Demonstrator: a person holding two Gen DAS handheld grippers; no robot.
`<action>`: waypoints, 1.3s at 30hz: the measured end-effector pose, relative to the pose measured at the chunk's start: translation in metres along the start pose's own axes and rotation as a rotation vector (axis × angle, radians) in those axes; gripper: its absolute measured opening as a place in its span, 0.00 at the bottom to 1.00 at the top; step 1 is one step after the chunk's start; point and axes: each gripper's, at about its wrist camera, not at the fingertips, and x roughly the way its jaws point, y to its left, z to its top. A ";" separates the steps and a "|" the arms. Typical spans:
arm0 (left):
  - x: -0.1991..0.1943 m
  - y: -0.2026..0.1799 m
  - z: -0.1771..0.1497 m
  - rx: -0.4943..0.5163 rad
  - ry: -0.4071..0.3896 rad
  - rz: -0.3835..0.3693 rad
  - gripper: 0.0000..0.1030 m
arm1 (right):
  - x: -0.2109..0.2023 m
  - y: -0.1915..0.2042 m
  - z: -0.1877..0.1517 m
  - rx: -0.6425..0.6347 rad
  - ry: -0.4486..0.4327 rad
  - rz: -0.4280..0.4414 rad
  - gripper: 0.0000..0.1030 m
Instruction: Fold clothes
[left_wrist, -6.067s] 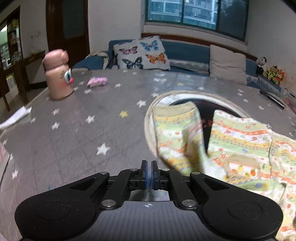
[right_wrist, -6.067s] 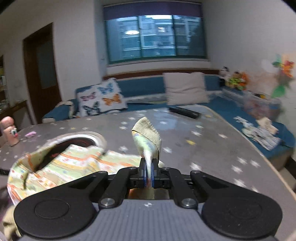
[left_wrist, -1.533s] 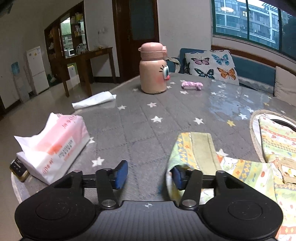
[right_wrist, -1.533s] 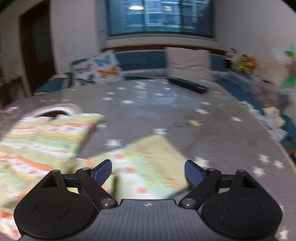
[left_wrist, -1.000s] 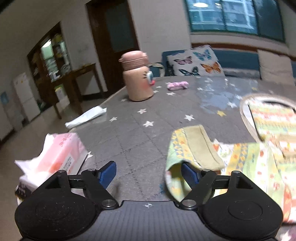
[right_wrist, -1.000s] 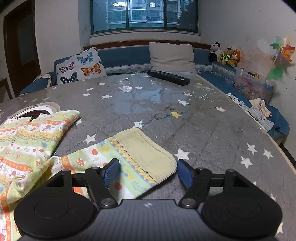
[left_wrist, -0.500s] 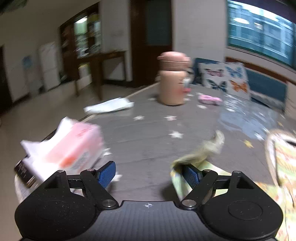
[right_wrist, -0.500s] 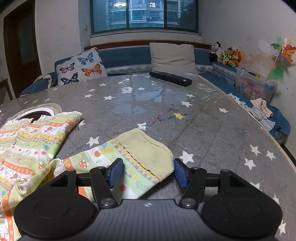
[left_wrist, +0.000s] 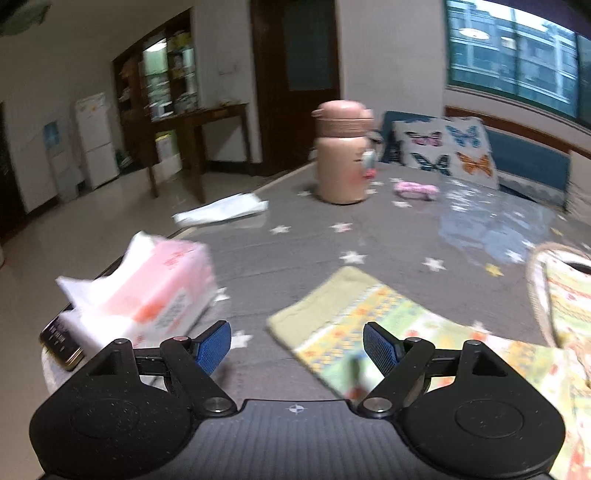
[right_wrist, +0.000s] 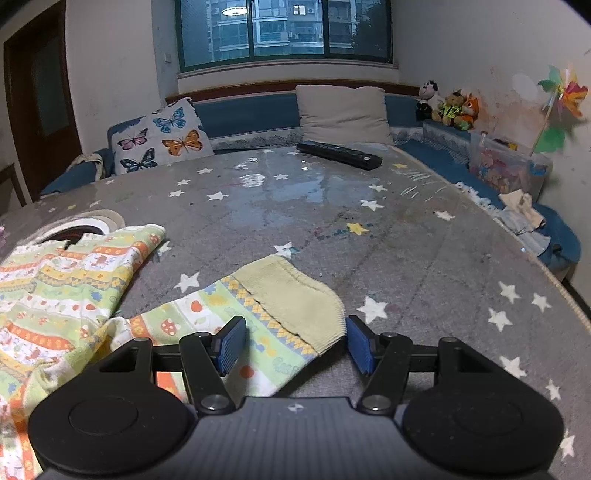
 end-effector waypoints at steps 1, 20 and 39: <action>-0.003 -0.006 0.000 0.020 -0.008 -0.016 0.79 | 0.000 -0.001 0.000 0.002 -0.001 -0.003 0.58; -0.013 -0.100 0.013 0.202 -0.051 -0.219 0.84 | -0.052 -0.019 -0.014 0.023 -0.048 -0.063 0.09; 0.019 -0.163 0.031 0.316 0.002 -0.362 0.65 | -0.059 0.016 0.023 -0.111 -0.006 -0.002 0.37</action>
